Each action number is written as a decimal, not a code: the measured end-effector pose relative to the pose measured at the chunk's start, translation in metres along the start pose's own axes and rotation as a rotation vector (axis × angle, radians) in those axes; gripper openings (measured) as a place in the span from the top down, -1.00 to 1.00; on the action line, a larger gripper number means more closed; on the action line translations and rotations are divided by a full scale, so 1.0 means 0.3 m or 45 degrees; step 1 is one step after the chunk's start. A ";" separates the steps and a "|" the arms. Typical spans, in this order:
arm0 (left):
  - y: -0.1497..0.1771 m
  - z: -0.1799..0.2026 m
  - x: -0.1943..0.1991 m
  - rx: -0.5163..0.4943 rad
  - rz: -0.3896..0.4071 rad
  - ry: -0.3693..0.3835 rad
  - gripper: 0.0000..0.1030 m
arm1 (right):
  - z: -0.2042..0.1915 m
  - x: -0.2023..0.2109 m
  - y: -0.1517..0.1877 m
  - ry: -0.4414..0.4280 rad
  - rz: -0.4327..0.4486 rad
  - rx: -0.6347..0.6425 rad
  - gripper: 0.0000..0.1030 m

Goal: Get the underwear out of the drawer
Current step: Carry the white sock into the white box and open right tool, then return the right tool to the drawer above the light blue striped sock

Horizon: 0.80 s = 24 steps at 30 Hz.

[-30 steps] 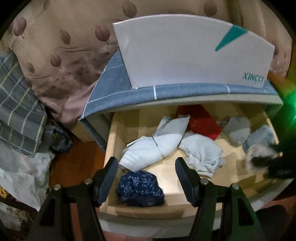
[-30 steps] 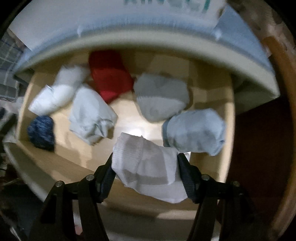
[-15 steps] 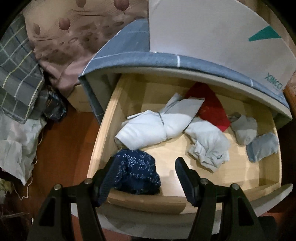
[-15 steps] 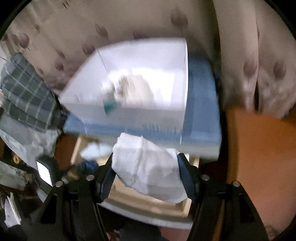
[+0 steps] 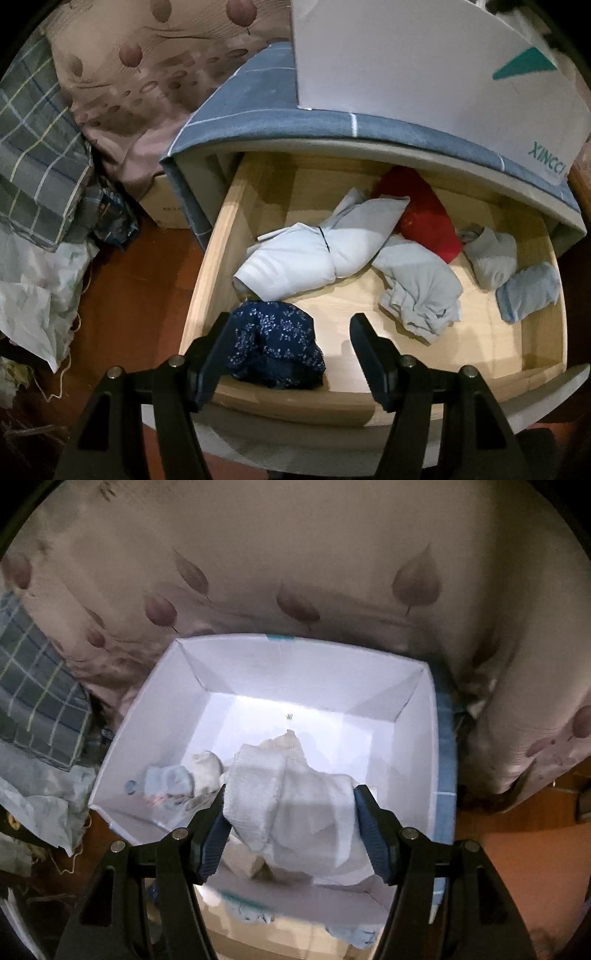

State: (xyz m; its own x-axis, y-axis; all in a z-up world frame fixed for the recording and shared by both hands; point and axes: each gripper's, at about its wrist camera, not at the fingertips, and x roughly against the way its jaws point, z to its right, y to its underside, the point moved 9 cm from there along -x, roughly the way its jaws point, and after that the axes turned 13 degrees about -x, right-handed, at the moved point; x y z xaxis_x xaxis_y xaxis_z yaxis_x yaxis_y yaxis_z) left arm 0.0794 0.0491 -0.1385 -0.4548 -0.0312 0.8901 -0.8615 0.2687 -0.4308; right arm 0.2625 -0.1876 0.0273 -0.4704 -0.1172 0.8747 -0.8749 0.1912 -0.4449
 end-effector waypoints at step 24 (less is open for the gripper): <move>0.010 -0.004 -0.025 0.065 -0.054 0.099 -0.28 | 0.134 0.084 0.587 0.029 -0.269 0.578 -0.53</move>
State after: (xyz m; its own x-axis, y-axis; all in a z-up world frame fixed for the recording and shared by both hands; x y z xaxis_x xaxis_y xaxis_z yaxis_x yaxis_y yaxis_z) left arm 0.0806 0.0512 -0.1463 -0.4002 0.0337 0.9158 -0.8910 0.2194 -0.3975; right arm 0.0920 -0.1962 -0.0367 -0.2791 -0.0852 0.9565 -0.9150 -0.2787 -0.2918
